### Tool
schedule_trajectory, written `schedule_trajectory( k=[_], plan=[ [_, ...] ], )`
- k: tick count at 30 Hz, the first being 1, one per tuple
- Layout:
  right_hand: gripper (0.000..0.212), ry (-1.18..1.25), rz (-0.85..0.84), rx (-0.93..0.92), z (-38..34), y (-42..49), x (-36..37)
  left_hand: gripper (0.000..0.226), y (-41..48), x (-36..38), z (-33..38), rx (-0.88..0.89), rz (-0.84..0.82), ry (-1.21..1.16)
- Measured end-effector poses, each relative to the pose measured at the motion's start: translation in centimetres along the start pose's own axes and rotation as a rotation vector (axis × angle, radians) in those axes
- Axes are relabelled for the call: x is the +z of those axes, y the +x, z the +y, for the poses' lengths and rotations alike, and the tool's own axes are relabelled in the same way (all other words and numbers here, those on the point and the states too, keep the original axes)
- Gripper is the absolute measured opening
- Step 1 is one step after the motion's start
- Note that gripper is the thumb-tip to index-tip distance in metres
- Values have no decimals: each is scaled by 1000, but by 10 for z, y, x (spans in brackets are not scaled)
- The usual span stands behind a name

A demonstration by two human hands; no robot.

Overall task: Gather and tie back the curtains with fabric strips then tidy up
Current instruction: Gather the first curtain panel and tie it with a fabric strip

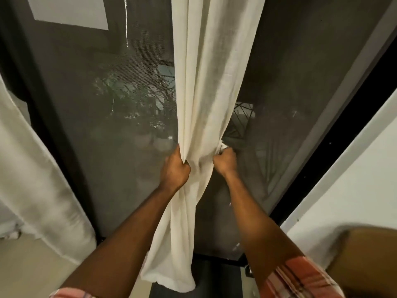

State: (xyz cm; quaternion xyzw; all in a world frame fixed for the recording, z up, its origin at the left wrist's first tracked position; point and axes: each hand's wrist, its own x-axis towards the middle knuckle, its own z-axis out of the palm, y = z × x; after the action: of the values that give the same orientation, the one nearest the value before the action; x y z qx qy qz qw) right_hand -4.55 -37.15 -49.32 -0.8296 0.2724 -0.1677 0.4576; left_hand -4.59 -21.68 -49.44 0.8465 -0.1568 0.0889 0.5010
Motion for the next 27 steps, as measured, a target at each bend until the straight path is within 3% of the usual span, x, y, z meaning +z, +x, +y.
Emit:
schedule_trajectory(
  k=[5, 13, 18, 27],
  plan=[
    [43, -31, 145, 72, 18, -30, 4, 42, 2, 1, -1, -4, -29, 30],
    [48, -51, -185, 30, 22, -61, 35, 40, -1, 6, 7, -27, -119, 20],
    [35, -54, -214, -29, 21, -66, 43, 38, -9, 6, -4, -72, -180, 34],
    [41, -39, -326, -20, 24, -82, 50, 43, -24, 4, -30, -153, -303, 83]
  ],
)
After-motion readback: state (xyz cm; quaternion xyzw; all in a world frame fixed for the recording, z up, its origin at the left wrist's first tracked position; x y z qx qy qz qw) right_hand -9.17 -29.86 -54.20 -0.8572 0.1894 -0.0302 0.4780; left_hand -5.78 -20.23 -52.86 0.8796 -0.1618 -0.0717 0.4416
